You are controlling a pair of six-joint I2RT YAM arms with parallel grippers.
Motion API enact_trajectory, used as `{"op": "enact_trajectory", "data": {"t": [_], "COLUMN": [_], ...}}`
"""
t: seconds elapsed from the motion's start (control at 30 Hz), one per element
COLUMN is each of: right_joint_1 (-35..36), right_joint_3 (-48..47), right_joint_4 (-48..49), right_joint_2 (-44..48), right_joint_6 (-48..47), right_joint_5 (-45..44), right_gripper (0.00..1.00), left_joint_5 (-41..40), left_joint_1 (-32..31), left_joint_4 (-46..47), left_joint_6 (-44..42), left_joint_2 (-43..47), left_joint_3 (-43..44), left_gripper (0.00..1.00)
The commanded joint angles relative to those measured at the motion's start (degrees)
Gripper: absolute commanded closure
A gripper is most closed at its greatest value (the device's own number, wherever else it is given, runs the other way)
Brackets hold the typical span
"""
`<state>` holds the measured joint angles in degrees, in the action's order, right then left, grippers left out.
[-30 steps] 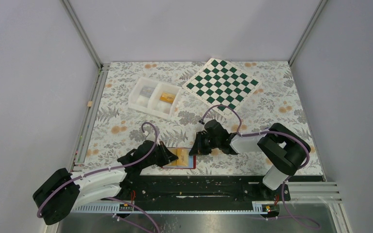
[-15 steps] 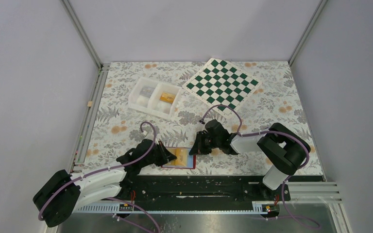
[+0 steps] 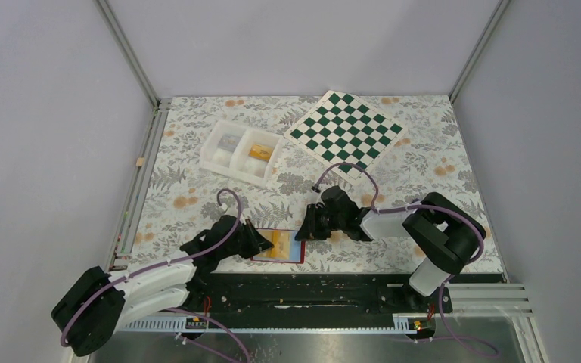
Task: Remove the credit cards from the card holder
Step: Remove the credit card from the card holder.
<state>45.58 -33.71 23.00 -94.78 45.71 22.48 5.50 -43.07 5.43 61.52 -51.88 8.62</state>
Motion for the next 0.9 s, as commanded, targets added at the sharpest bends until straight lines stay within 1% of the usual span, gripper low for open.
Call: {"op": "enact_trajectory", "data": {"t": [0.0, 0.17, 0.33, 0.47, 0.8, 0.87], "right_joint_1": [-1.02, -1.11, -1.18, -1.31, -2.03, -2.07], "right_joint_3": [1.33, 0.47, 0.68, 0.77, 1.12, 1.05], "right_joint_4": [-4.57, -6.89, -7.13, -7.86, -8.40, -8.34], "right_joint_2": [1.93, 2.16, 2.00, 1.93, 3.28, 3.72], "right_joint_6": [-1.84, -3.19, -3.70, -4.47, -5.34, -5.32], "right_joint_5": [-2.48, -3.50, -3.98, -4.26, -4.21, -3.97], "right_gripper": [0.80, 0.82, 0.84, 0.84, 0.85, 0.84], "left_joint_5": [2.29, 0.74, -0.02, -1.30, -3.13, -2.59], "left_joint_1": [0.42, 0.44, 0.75, 1.15, 2.50, 2.56], "left_joint_4": [2.39, -0.67, -2.55, -5.93, -12.59, -12.37], "left_joint_6": [-0.10, -2.01, -2.77, -3.84, -3.23, -3.18], "left_joint_2": [-1.12, -1.03, 0.61, 2.40, 5.28, 5.22], "left_joint_3": [1.36, 2.95, 3.88, 5.17, 5.53, 5.53], "left_gripper": [1.00, 1.00, 1.00, 1.00, 1.00, 1.00]}}
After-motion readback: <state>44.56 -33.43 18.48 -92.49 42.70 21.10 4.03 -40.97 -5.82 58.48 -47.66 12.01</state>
